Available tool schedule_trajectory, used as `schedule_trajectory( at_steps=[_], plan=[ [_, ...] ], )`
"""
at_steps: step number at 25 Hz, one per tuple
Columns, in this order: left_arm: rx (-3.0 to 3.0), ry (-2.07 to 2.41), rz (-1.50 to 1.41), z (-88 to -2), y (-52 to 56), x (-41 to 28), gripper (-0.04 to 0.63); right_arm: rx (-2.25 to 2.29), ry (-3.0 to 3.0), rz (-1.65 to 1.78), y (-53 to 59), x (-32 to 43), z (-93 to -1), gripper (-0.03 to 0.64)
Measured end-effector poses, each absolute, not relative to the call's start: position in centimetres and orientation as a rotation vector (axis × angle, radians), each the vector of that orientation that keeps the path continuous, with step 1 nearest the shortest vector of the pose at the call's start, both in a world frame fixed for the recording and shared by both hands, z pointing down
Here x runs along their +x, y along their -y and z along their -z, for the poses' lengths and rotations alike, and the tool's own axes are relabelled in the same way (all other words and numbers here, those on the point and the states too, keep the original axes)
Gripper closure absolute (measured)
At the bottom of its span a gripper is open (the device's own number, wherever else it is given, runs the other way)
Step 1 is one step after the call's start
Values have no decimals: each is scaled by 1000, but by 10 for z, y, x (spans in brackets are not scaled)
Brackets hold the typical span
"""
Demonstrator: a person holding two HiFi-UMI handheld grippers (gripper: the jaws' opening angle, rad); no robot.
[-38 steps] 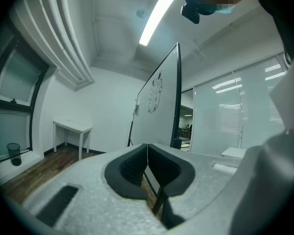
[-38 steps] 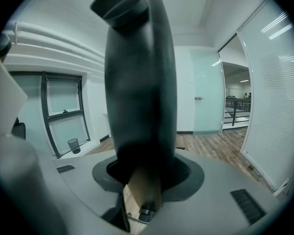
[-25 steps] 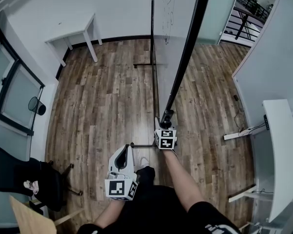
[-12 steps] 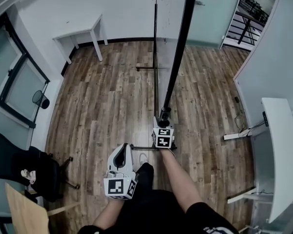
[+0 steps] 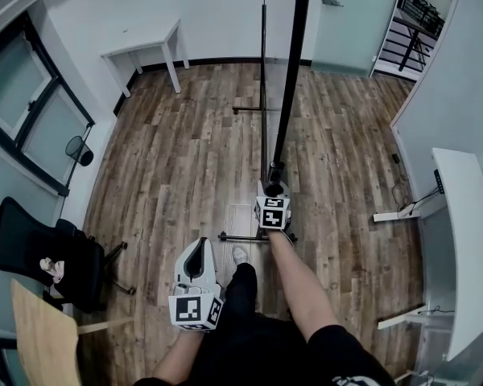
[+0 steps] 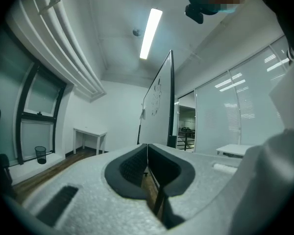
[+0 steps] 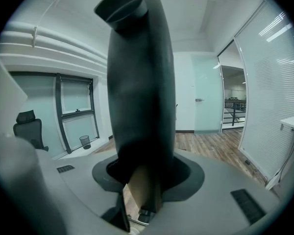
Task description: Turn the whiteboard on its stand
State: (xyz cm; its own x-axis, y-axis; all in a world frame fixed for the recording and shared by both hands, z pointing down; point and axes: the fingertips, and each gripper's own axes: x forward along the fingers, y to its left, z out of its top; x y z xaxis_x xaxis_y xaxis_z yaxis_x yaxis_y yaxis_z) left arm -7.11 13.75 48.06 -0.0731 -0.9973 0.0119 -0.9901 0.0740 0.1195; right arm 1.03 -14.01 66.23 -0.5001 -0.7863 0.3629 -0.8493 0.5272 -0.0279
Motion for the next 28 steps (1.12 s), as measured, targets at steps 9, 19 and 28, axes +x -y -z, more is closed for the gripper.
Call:
schedule_trajectory(
  at_steps=[9, 19, 28],
  plan=[
    [2026, 2278, 119, -468, -190, -56, 577, 1343, 2468, -299, 94, 27, -662, 459],
    [2021, 2271, 96, -455, -216, -35, 577, 1320, 2482, -292, 46, 41, -662, 459],
    [2051, 2266, 98, -449, -233, -26, 577, 1331, 2470, -303, 9, 54, -658, 459]
  ],
)
